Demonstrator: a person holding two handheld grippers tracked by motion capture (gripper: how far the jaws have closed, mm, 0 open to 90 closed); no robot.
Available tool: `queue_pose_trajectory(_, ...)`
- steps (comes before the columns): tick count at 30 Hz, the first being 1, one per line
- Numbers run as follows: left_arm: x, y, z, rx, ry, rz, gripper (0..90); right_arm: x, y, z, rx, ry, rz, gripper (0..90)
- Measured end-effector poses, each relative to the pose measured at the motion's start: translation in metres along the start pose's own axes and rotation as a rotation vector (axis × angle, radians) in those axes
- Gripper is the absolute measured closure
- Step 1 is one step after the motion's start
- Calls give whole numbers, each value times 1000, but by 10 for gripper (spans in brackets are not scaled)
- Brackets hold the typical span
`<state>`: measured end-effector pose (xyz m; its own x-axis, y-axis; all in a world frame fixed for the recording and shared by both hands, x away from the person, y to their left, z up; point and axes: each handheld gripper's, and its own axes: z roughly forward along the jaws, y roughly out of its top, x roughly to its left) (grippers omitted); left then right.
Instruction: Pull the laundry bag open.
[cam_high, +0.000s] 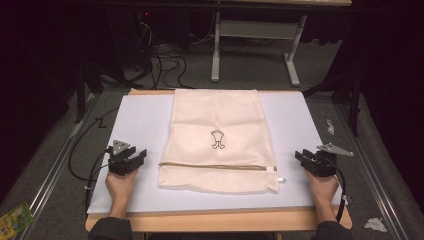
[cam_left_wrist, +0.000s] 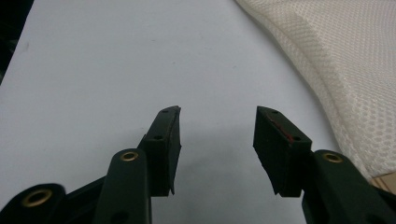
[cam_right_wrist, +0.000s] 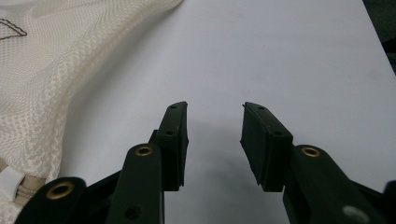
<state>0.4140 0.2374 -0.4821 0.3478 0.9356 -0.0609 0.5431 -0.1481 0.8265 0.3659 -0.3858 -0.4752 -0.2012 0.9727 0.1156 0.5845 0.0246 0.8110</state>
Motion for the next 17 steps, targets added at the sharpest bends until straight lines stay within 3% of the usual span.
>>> queue_pose_trajectory(6, 1, 0, 3, 24, -5, -8, 496, 0, 0, 2, 19, -19, 7, 580)
queue_pose_trajectory(12, -4, -2, 1, -1, 12, 29, 477, 0, -1, 1, 13, -24, 10, 560)
queue_pose_trajectory(17, -4, -2, 1, 4, 13, 27, 463, 0, -1, 2, 16, -27, 1, 538)
